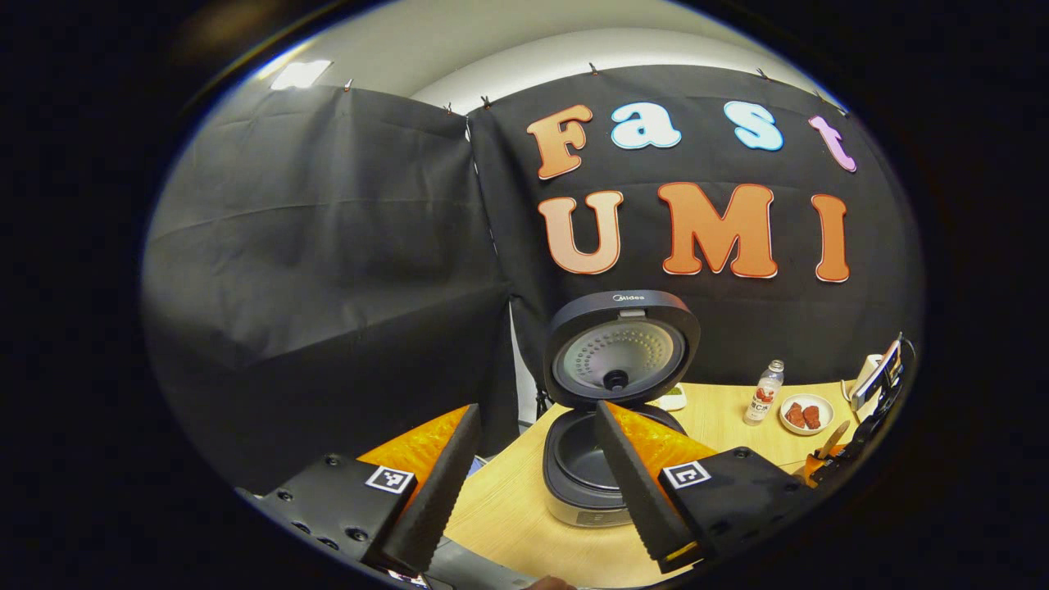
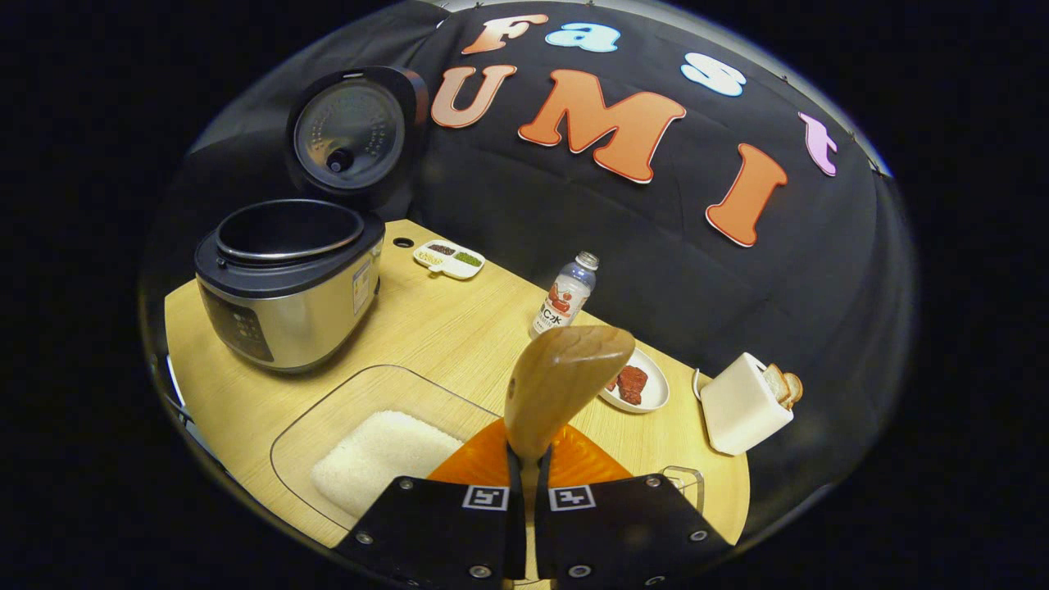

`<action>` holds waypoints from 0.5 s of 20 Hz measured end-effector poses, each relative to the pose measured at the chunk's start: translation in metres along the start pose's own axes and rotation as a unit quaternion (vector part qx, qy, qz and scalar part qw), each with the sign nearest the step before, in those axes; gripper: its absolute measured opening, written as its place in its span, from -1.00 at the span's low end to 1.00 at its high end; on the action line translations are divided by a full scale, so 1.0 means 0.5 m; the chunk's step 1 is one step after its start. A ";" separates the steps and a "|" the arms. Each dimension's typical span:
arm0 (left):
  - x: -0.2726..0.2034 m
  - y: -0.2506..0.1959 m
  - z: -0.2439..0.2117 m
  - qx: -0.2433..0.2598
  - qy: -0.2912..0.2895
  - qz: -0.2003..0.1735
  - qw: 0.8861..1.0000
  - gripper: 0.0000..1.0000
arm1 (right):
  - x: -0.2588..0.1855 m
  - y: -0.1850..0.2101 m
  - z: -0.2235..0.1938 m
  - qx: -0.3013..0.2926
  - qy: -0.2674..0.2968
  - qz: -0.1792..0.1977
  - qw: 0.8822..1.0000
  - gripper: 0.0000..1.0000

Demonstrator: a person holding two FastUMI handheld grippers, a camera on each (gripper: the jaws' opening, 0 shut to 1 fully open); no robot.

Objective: Close the left gripper, press the button to open the rice cooker; take a wooden spoon from the chopstick holder with the right hand, scoop a spoonful of rice and pour it into the rice cooker, then put the wooden spoon back into the chopstick holder.

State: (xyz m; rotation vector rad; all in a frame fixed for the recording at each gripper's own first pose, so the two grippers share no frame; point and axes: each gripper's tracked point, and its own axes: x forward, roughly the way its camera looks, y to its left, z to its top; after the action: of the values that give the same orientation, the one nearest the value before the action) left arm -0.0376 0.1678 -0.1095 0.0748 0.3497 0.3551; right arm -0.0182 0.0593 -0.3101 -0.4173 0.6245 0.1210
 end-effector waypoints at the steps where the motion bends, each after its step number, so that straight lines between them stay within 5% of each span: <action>1: 0.004 -0.001 0.000 0.000 0.001 -0.001 1.000 0.89 | -0.002 0.001 0.002 -0.004 -0.004 -0.001 1.000 -0.92; 10: 0.035 -0.023 -0.003 0.013 0.007 -0.004 1.000 0.89 | 0.015 0.047 -0.031 -0.062 -0.009 -0.007 0.998 -0.92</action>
State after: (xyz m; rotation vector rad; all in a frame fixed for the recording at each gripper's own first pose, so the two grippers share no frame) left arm -0.0188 0.1634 -0.1180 0.0970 0.3681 0.3433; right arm -0.0258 0.0741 -0.3338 -0.5396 0.5983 0.1506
